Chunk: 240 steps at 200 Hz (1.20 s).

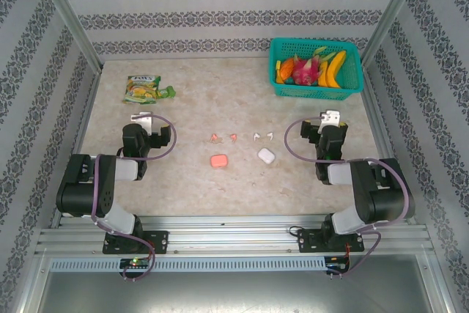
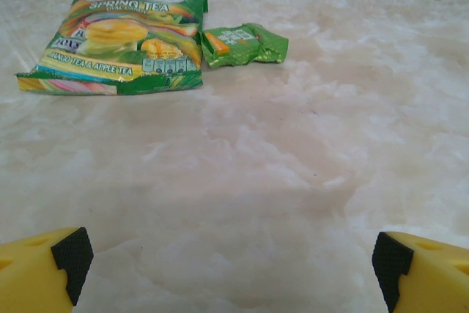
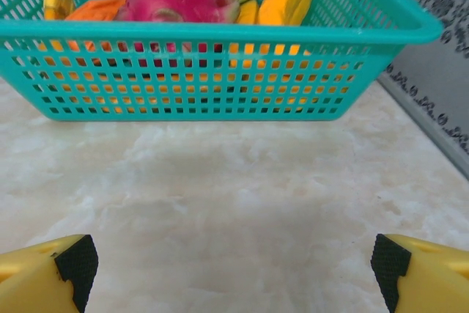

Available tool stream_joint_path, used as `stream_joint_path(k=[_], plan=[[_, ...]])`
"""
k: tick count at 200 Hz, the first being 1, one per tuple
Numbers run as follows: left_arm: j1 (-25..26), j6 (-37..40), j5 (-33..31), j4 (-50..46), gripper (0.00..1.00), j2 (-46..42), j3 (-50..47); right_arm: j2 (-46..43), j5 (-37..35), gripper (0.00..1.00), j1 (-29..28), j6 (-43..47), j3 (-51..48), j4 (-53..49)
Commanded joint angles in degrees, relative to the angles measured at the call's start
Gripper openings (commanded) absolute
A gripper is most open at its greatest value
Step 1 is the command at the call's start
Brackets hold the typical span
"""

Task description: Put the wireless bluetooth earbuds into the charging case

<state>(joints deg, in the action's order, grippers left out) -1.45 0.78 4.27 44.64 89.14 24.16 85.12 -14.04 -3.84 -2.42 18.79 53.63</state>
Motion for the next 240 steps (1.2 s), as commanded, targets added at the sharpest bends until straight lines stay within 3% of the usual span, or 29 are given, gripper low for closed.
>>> stream_joint_path(k=[1,15,32,48,71,93,131,152,173,201,240], plan=[[0.6,-1.4,-1.5,-11.6,1.00,-3.9,5.7,-1.3,-2.8,0.98,-2.3,2.0,-2.8,5.9],[0.6,-1.2,-1.3,-19.2,1.00,-5.8,9.6,-1.6,-2.4,0.98,-2.2,2.1,-3.3,6.7],[0.6,-1.5,-1.1,-21.6,1.00,-9.0,11.4,-3.6,-5.3,0.98,-2.7,2.3,-2.2,4.6],[0.6,-2.1,0.3,-23.2,1.00,-11.5,13.4,-10.8,-5.9,0.98,-3.2,2.3,4.0,-12.5],[0.9,-5.6,2.1,-30.5,1.00,-13.7,18.8,-18.3,-5.5,0.98,-3.1,-2.2,10.2,-26.4],[2.0,-10.2,3.6,-34.6,1.00,-16.3,21.6,-22.5,-4.2,0.98,-2.4,-17.3,18.7,-43.1],[5.1,-20.2,2.6,-47.2,1.00,-18.0,27.6,-23.5,16.7,0.98,-0.3,-28.0,26.2,-54.8],[7.5,-25.6,2.6,-51.2,1.00,-18.0,28.8,-21.8,22.8,0.98,-1.5,-34.0,28.8,-60.7],[11.3,-30.0,0.9,-53.5,1.00,-18.0,28.6,-19.1,22.3,0.94,-6.1,-38.3,31.4,-69.0],[18.9,-35.1,-2.3,-53.6,1.00,-17.8,26.3,-15.0,14.8,0.92,-14.9,-44.7,32.6,-77.5],[28.4,-42.9,-8.6,-51.5,1.00,-16.1,23.1,-6.2,6.9,0.95,-22.1,-53.6,33.6,-83.6]])
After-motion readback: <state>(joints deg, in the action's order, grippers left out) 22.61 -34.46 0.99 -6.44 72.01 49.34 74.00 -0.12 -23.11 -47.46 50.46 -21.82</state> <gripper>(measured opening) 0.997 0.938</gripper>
